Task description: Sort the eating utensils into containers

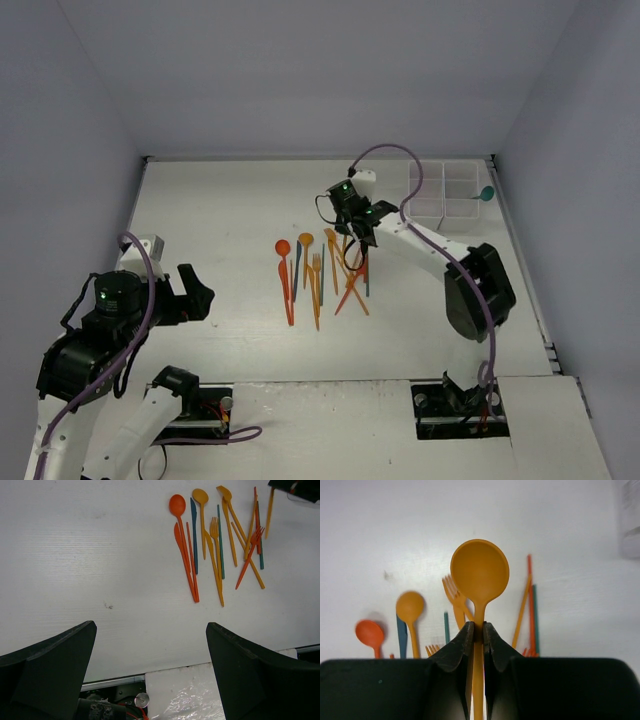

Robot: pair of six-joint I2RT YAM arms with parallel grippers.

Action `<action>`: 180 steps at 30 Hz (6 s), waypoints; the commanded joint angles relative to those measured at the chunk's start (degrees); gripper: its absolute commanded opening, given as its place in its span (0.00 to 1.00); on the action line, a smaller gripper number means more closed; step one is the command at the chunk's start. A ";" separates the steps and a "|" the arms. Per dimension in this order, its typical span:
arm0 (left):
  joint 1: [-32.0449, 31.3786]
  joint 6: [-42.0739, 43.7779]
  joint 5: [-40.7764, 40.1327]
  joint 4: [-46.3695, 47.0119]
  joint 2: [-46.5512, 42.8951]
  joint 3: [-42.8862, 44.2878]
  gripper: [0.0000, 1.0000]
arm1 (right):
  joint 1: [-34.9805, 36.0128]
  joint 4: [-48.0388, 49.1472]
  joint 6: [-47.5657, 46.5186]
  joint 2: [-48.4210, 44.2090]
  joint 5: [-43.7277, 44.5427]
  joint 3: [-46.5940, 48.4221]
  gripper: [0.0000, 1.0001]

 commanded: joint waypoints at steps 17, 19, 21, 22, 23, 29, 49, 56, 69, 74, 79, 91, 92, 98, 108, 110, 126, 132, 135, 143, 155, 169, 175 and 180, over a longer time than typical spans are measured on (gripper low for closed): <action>-0.35 2.42 -2.24 2.67 2.49 2.04 0.90 | -27.45 35.08 -14.34 -17.62 29.06 -8.62 0.00; -0.35 2.80 -2.24 2.94 2.44 1.92 0.90 | -28.82 38.78 -15.67 -15.31 30.73 -8.15 0.00; -0.35 3.26 -2.16 3.16 2.33 1.97 0.90 | -29.89 41.02 -16.53 -12.49 32.60 -6.76 0.00; -0.35 3.50 -2.19 3.30 2.28 2.06 0.90 | -30.49 41.56 -16.62 -10.77 33.61 -6.07 0.00; -0.35 3.74 -2.24 3.44 2.23 2.15 0.90 | -31.11 42.05 -16.67 -9.03 34.59 -5.40 0.00; -0.35 5.17 -3.92 4.29 2.21 2.33 0.90 | -32.88 45.94 -18.03 -1.88 36.79 -1.28 0.00; -0.35 5.14 -6.54 4.32 2.24 3.73 0.90 | -34.18 48.89 -18.25 12.25 41.01 9.53 0.00; -0.35 4.51 -6.69 4.14 0.49 3.29 0.90 | -34.19 49.07 -16.89 14.50 41.46 9.60 0.02; -0.35 3.32 -6.11 4.14 -0.30 2.77 0.90 | -33.40 49.07 -13.98 13.78 41.10 4.35 0.10; -0.35 2.67 -5.57 4.00 -1.98 2.14 0.90 | -32.64 49.02 -13.51 12.94 41.10 2.17 0.15; -0.35 2.33 -4.72 3.88 -3.52 2.05 0.90 | -31.93 48.82 -12.92 11.70 40.86 0.89 0.25; -0.35 2.02 -4.99 4.04 -3.29 3.02 0.90 | -29.63 36.56 -13.93 -0.77 29.64 0.19 0.43; -0.35 1.91 -5.20 4.09 -2.92 3.10 0.90 | -29.23 33.47 -13.91 -2.40 26.66 0.22 0.43; -0.35 3.19 -5.92 4.06 0.96 4.16 0.90 | -22.92 17.92 -15.25 -10.02 7.07 0.22 0.42; -0.35 0.80 -3.97 4.31 6.68 3.17 0.90 | -6.40 3.17 -10.04 -14.56 -10.31 -5.96 0.38; -0.35 0.28 -3.67 4.29 7.48 2.68 0.90 | -3.90 2.75 -8.47 -13.44 -11.10 -6.25 0.38; -0.35 -2.99 -0.25 4.05 6.51 -0.43 0.90 | 6.72 1.96 -5.88 9.24 -12.86 8.53 0.32; -0.35 -2.98 0.30 3.83 4.69 -1.03 0.90 | 7.09 1.91 -5.24 14.66 -10.86 13.36 0.32; -0.35 -3.04 0.76 3.78 4.04 -1.11 0.90 | 7.11 1.86 -4.49 16.55 -9.79 14.27 0.32; -0.35 -2.85 1.25 3.14 3.23 -1.51 0.90 | 7.12 1.63 -3.25 19.03 -10.23 15.22 0.31; -0.35 -2.85 1.97 2.22 2.33 -1.98 0.90 | 7.12 1.44 -2.61 21.19 -8.67 15.24 0.24; -0.35 -2.06 2.07 0.98 1.25 -1.63 0.90 | 7.03 1.43 -2.29 20.63 -5.31 17.05 0.00; -0.35 -2.15 1.80 0.98 1.01 -1.17 0.90 | 6.82 1.61 -6.00 11.39 -0.20 20.30 0.00; -0.35 -1.97 1.18 1.24 1.63 -0.58 0.90 | 3.46 2.25 -7.71 2.24 8.84 21.31 0.00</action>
